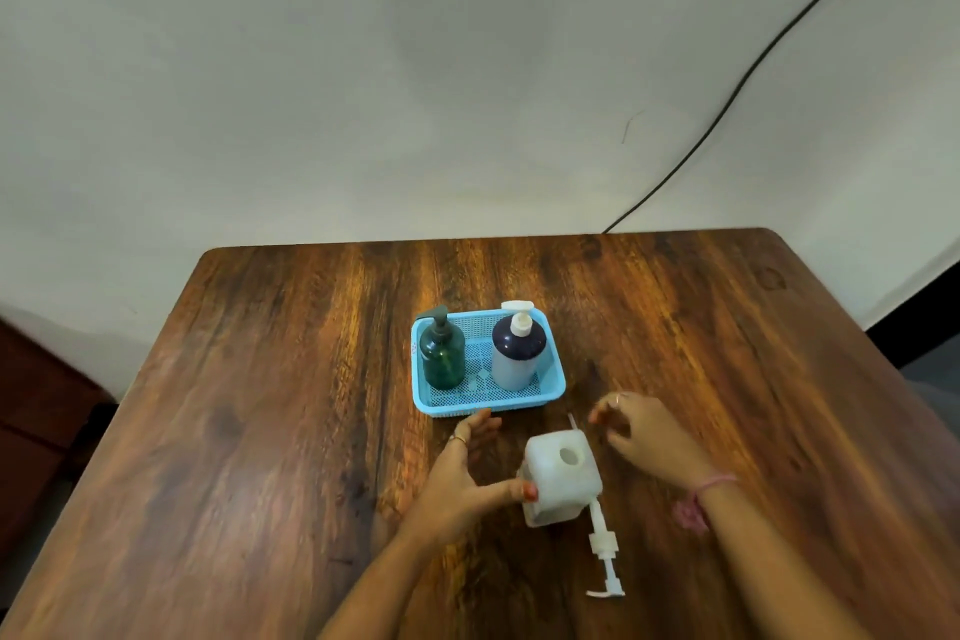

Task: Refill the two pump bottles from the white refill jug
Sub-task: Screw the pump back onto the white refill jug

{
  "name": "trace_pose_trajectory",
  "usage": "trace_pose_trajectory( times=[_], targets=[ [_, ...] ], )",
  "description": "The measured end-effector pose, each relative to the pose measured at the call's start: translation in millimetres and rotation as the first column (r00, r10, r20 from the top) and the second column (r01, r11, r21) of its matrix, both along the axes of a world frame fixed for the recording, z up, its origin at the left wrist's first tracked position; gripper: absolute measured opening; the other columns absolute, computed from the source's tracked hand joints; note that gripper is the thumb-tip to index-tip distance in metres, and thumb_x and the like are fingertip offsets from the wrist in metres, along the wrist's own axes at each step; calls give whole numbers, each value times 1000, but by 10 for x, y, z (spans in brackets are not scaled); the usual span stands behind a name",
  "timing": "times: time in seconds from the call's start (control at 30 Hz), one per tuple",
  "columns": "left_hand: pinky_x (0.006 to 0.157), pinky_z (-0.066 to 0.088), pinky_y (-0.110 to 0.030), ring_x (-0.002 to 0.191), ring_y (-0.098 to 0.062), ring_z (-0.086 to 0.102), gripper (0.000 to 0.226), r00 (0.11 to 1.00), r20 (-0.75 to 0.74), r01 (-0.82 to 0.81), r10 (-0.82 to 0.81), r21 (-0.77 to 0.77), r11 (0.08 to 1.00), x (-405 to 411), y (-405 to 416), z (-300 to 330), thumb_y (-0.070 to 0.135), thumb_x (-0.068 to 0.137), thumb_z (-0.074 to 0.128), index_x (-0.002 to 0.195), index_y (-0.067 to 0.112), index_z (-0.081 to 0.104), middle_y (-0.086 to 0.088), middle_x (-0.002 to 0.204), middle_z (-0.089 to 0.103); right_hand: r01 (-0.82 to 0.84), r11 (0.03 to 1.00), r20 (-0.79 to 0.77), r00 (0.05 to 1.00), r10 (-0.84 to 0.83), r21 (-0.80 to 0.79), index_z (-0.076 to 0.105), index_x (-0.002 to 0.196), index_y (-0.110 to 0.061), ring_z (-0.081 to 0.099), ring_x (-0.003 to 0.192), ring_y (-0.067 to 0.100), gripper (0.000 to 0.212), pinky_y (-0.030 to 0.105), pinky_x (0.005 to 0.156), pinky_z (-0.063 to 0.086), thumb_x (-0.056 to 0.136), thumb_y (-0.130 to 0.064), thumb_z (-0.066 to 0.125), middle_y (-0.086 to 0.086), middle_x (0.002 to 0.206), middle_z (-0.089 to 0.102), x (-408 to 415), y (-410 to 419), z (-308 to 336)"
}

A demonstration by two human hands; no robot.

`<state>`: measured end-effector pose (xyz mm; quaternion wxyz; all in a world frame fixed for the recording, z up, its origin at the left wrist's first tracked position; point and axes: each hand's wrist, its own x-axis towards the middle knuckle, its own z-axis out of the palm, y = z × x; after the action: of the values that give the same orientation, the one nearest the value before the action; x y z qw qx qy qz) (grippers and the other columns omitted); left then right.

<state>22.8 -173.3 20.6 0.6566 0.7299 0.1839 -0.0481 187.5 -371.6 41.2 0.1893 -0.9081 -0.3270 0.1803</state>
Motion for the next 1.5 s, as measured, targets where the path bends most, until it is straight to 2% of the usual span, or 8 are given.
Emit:
trace_pose_trajectory(
  times=[0.1, 0.23, 0.4, 0.7, 1.0, 1.27, 1.37, 1.5],
  targets=[
    [105, 23, -17, 133, 2, 26, 125, 996, -6, 84, -83, 146, 986, -47, -159, -18, 54, 47, 88, 147, 28, 18, 21, 144, 28, -187, 940, 11, 980, 198, -285, 50, 131, -25, 46, 121, 6, 40, 21, 102, 39, 93, -16, 53, -10, 135, 46, -317, -338, -148],
    [109, 17, -16, 135, 4, 17, 130, 989, 26, 132, -143, 258, 957, 2, -350, -87, 49, 53, 88, 151, 27, 6, 22, 145, 17, -355, 850, -39, 928, 370, -390, 40, 140, -29, 50, 120, 17, 53, 28, 98, 42, 92, -10, 50, -5, 152, 26, -626, -567, -354],
    [100, 32, -11, 131, 0, 36, 121, 996, 60, 49, -60, 167, 985, 100, -499, -149, 30, 60, 88, 151, 21, 9, 13, 145, 32, -397, 833, 7, 901, 433, -385, 28, 146, -34, 51, 117, 22, 62, 32, 93, 45, 93, -5, 44, -3, 155, 16, -772, -641, -445],
    [86, 46, -15, 115, -7, 51, 78, 996, 82, -54, 37, 226, 973, 125, -556, -252, 25, 62, 87, 122, 33, 39, 16, 119, 51, -535, 789, 14, 825, 565, -301, 52, 134, -17, 42, 128, 21, 45, 30, 102, 41, 92, -2, 49, 2, 150, 32, -813, -619, -646],
    [75, 50, -15, 107, -3, 51, 70, 975, 181, -172, 129, 243, 955, 251, -380, 318, 22, 61, 88, 115, 30, 44, 17, 114, 52, -344, 927, 58, 939, 339, 149, 64, 108, -23, 49, 113, 0, 19, 18, 98, 42, 90, -26, 62, -8, 124, 56, -326, -589, 2],
    [67, 44, -11, 105, -4, 52, 74, 942, 288, -251, 174, 258, 933, 553, -286, 1115, 29, 61, 87, 122, 27, 45, 16, 113, 52, -105, 845, -5, 992, 126, 524, 60, 108, -26, 59, 83, -2, 25, 15, 74, 46, 85, -29, 69, -13, 95, 64, 269, -395, 1521],
    [68, 49, -15, 102, -9, 55, 72, 920, 330, -297, 211, 235, 926, 668, -285, 1360, 25, 60, 88, 119, 25, 47, 11, 112, 54, -99, 762, -4, 991, 132, 639, 59, 107, -31, 65, 95, 12, 25, 27, 83, 51, 83, -37, 63, -8, 102, 69, 481, -292, 1955],
    [79, 58, -32, 100, -12, 62, 75, 889, 389, -332, 240, 191, 923, 839, -285, 1630, 25, 54, 91, 118, 25, 51, 6, 111, 62, -136, 687, 83, 990, 110, 714, 55, 114, -27, 62, 81, 14, 20, 26, 69, 51, 95, -26, 55, 2, 109, 68, 728, -142, 2483]
  ],
)
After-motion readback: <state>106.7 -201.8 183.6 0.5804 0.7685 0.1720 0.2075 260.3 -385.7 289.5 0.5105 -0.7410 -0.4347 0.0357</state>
